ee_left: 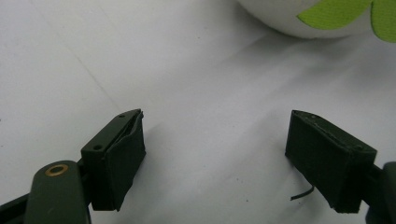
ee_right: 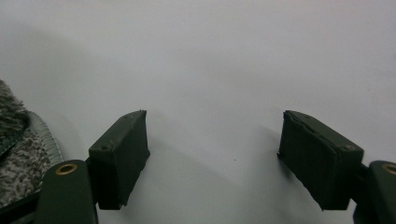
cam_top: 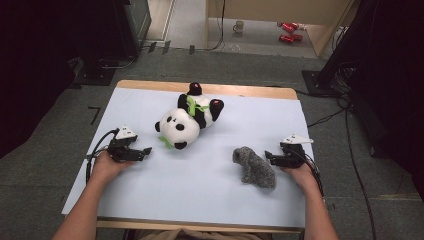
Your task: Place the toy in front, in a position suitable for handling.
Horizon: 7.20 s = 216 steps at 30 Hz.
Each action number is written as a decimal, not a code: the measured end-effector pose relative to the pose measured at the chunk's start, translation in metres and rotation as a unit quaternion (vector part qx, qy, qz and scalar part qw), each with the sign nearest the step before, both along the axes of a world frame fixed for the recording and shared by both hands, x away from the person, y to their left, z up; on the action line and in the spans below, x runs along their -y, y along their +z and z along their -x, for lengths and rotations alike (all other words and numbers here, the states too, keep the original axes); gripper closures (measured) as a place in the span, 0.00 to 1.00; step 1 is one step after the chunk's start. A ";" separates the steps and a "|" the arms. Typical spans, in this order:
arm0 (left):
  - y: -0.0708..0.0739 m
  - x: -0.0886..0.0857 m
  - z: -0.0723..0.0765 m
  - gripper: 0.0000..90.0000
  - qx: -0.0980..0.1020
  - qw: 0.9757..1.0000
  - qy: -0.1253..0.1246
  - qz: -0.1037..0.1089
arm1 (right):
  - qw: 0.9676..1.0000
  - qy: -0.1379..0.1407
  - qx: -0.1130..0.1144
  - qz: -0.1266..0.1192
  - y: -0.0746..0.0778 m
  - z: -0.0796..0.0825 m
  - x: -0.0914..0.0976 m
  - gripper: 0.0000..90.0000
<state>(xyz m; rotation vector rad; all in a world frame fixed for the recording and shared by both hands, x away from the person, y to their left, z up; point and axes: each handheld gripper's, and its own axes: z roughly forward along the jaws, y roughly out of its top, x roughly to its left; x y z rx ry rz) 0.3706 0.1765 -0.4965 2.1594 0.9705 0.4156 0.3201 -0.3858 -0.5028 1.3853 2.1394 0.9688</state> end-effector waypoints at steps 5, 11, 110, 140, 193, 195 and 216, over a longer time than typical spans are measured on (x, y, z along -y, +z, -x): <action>0.000 0.000 0.000 0.21 0.000 1.000 0.000 0.000 | 1.000 0.000 0.000 0.001 0.000 0.000 0.000 0.26; 0.000 0.002 0.000 0.21 -0.003 1.000 0.011 0.002 | 1.000 -0.020 0.000 0.009 0.000 0.000 -0.001 0.12; 0.073 0.119 -0.068 0.22 -0.023 0.996 -0.036 0.080 | 0.999 -0.039 -0.009 0.010 -0.001 -0.002 -0.001 0.10; 0.084 0.105 -0.054 0.75 -0.020 0.994 -0.093 0.057 | 0.999 -0.039 -0.010 0.009 -0.001 -0.002 -0.001 0.10; 0.079 0.070 0.015 0.40 -0.019 0.967 -0.233 0.096 | 0.999 -0.037 -0.029 0.018 0.010 -0.004 -0.005 0.24; 0.078 0.068 0.017 0.38 -0.016 0.969 -0.224 0.106 | 0.999 -0.040 -0.018 0.006 0.017 -0.002 -0.003 0.26; 0.082 0.034 0.040 0.32 -0.004 0.982 -0.150 0.117 | 0.998 0.036 0.010 -0.046 0.067 0.033 -0.024 0.32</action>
